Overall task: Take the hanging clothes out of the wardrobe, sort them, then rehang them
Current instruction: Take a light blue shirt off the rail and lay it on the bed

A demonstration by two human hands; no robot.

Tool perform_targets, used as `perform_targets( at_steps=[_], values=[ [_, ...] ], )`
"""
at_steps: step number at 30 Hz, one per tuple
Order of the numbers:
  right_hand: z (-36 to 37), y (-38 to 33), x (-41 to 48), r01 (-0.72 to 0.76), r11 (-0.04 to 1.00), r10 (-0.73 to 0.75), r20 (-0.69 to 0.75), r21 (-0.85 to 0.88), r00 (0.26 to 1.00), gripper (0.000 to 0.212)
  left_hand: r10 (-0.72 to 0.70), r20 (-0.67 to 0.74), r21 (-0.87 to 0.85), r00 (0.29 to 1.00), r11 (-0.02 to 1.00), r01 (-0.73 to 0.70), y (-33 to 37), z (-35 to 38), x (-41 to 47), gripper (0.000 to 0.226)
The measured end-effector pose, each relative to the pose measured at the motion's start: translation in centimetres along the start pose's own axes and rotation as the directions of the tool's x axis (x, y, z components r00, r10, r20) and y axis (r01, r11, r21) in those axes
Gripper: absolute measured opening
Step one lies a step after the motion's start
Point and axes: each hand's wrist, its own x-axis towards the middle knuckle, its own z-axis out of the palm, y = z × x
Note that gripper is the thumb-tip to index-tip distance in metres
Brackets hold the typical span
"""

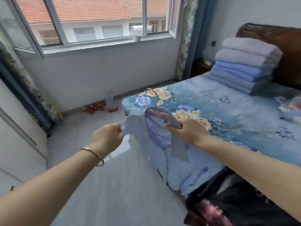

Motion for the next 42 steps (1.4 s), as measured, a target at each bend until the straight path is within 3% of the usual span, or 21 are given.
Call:
perform_targets(
  at_steps=[6, 12, 18, 23, 25, 27, 29, 31, 36, 42],
  values=[
    [-5.5, 7.5, -7.9, -0.258, 0.966, 0.257, -0.185, 0.02, 0.948, 0.034, 0.293, 0.065, -0.025, 0.954, 0.956, -0.292, 11.5, 3.1, 1.1, 0.018],
    [-11.3, 15.7, -15.0, -0.566, 0.824, 0.529, -0.407, 0.036, 0.744, 0.052, 0.524, 0.128, -0.08, 0.842, 0.852, -0.518, 23.2, 7.3, 0.4, 0.021],
    [-15.9, 27.4, -19.7, -0.737, 0.671, 0.671, -0.489, 0.081, 0.557, 0.052, 0.658, 0.141, -0.094, 0.74, 0.753, -0.651, 33.8, 12.4, -0.3, 0.016],
    [-16.9, 40.9, -20.2, -0.804, 0.579, 0.75, -0.473, 0.133, 0.462, 0.047, 0.644, 0.182, -0.111, 0.743, 0.764, -0.635, 43.2, 18.4, 1.4, 0.018],
    [-16.1, 47.1, -19.5, -0.803, 0.57, 0.776, -0.432, 0.172, 0.459, 0.043, 0.616, 0.232, -0.136, 0.753, 0.787, -0.602, 46.8, 21.5, 2.4, 0.019],
    [-14.5, 52.8, -18.6, -0.784, 0.594, 0.782, -0.359, 0.18, 0.51, 0.038, 0.582, 0.285, -0.134, 0.762, 0.811, -0.57, 49.9, 24.3, 3.2, 0.019],
    [-12.5, 58.2, -17.5, -0.777, 0.617, 0.776, -0.263, 0.128, 0.573, 0.053, 0.538, 0.329, -0.122, 0.776, 0.839, -0.531, 52.5, 27.4, 4.0, 0.017],
    [-10.1, 62.8, -16.7, -0.8, 0.6, 0.784, -0.21, 0.013, 0.585, 0.065, 0.493, 0.381, -0.102, 0.782, 0.863, -0.494, 54.5, 30.3, 4.7, 0.017],
    [-4.6, 70.0, -15.6, -0.929, 0.339, 0.933, -0.074, -0.147, 0.352, 0.036, 0.417, 0.469, -0.067, 0.778, 0.895, -0.44, 58.0, 36.4, 6.3, 0.02],
    [-1.5, 74.9, -14.5, -0.975, 0.071, 0.997, -0.032, 0.209, 0.066, 0.035, 0.385, 0.521, -0.022, 0.762, 0.898, -0.439, 60.2, 41.1, 7.6, 0.019]
  ],
)
